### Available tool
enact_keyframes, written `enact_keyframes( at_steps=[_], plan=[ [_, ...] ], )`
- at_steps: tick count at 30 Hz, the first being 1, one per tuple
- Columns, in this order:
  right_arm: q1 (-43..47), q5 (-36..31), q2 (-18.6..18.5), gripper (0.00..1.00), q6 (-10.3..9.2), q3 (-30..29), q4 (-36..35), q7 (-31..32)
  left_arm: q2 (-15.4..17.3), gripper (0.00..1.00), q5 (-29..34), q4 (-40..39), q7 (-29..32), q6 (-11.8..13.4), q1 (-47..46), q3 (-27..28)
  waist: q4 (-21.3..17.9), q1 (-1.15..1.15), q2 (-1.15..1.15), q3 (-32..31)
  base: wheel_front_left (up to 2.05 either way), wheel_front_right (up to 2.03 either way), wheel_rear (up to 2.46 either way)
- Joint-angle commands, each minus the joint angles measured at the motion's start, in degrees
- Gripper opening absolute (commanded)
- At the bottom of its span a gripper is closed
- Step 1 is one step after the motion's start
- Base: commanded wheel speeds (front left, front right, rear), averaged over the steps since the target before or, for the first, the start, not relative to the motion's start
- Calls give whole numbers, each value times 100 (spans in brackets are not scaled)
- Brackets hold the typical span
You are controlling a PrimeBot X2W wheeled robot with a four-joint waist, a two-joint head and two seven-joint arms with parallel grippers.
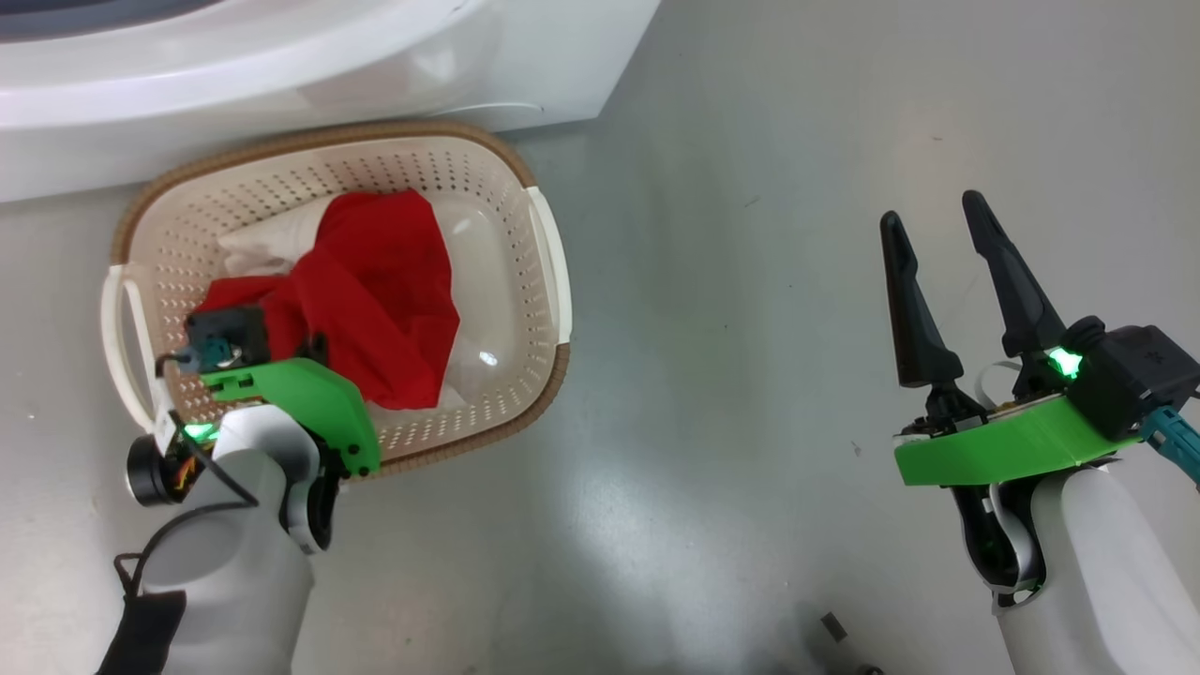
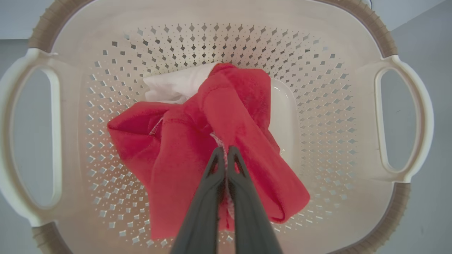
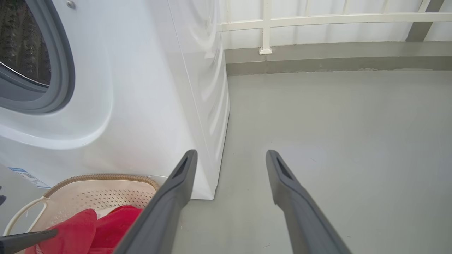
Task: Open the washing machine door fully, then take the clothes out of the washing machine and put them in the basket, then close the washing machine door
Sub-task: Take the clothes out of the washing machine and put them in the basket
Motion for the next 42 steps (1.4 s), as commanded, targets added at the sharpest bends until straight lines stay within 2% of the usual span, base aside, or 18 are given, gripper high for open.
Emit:
enact_keyframes(
  at_steps=[1, 7, 14, 15, 16, 17, 18, 26, 35, 42],
  plan=[
    [32, 22, -17, 100, 28, 131, -100, -36, 124, 0, -11, 75, -41, -55, -23, 107, -32, 0, 0, 24, 0, 0, 0],
    [9, 40, -17, 100, 28, 176, -57, -36, 84, 0, -91, 679, -12, -182, -300, 100, -93, 0, 0, 87, 0, 0, 0],
    [-22, 89, -17, 100, 28, 217, -36, -36, 64, 0, -108, 886, -102, -215, -473, 61, -119, 0, 0, 126, 0, 0, 0],
    [-26, 95, -17, 100, 28, 220, -28, -36, 61, 15, -114, 904, -132, -216, -493, 58, -119, 0, 0, 128, 0, 0, 0],
    [-30, 102, -17, 100, 28, 221, -22, -36, 60, 39, -117, 920, -169, -212, -511, 56, -119, 0, 0, 127, 0, 0, 0],
    [-31, 106, -17, 100, 28, 220, -16, -36, 59, 78, -118, 934, -198, -207, -527, 50, -116, 0, 0, 125, 0, 0, 0],
    [-33, 107, -17, 100, 28, 216, -9, -36, 60, 100, -120, 947, -226, -204, -543, 46, -113, 0, 0, 120, 0, 0, 0],
    [-30, 113, -17, 100, 28, 226, 68, -36, 26, 100, -292, 1012, -388, -345, -542, 123, -53, 0, 0, -10, 0, 0, 0],
    [104, 55, -17, 100, 28, 218, 243, -36, -19, 100, -442, 1021, -907, -451, -340, 203, 26, 0, 0, -376, 0, 0, 0],
    [178, -85, -17, 100, 28, 147, 405, -36, -29, 100, -334, 616, -1173, -564, -84, 148, 89, 0, 0, -689, 0, 0, 0]
  ],
)
